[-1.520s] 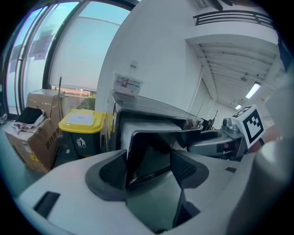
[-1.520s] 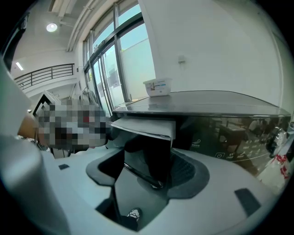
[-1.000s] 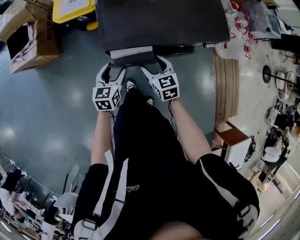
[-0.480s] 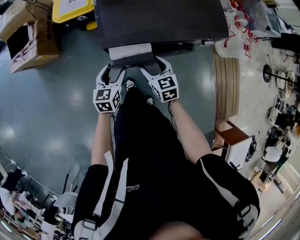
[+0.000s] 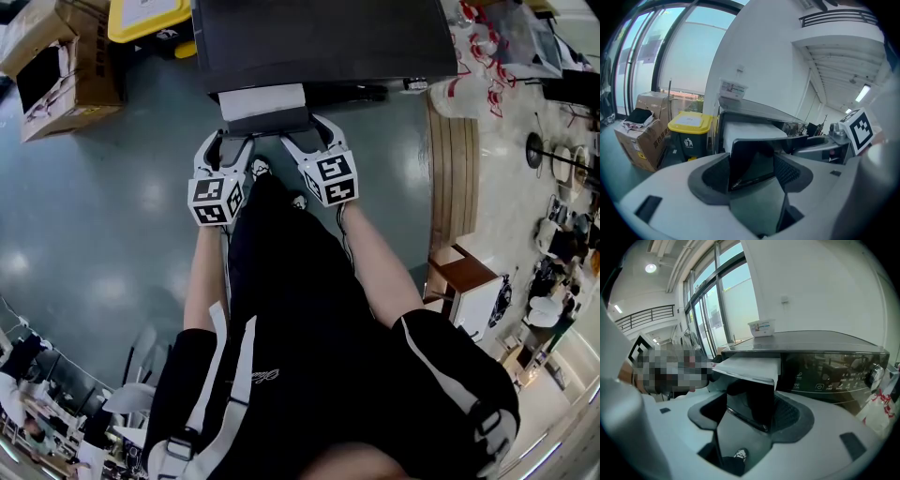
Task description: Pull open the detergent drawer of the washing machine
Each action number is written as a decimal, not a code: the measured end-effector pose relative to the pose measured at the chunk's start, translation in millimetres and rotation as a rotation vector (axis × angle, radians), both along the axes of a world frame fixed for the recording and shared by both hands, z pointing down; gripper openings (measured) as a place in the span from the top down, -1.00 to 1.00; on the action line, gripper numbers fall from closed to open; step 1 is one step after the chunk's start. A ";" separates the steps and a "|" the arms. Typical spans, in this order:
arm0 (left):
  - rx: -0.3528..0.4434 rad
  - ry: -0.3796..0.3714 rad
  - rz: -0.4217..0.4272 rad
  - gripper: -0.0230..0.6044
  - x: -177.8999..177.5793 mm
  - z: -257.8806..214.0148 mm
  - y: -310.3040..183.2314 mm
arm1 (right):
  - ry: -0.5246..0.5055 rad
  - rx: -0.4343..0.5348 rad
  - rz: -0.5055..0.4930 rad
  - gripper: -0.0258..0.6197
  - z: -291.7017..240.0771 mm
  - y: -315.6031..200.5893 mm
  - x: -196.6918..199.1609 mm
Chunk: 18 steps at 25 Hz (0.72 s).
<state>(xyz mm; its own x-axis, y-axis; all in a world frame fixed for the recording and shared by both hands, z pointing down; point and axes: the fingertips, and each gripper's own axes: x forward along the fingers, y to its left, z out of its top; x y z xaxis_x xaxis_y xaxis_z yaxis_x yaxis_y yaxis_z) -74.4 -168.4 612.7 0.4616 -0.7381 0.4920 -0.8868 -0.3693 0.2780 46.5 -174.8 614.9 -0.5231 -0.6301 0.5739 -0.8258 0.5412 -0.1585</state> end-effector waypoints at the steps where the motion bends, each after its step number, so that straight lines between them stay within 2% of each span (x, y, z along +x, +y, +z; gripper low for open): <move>1: 0.001 0.000 -0.001 0.02 -0.4 -0.8 1.5 | -0.001 -0.001 0.001 -0.04 -0.4 1.5 -0.3; 18: 0.006 0.001 -0.015 0.02 4.5 -8.4 17.4 | -0.015 -0.003 0.001 -0.04 -4.7 17.0 3.9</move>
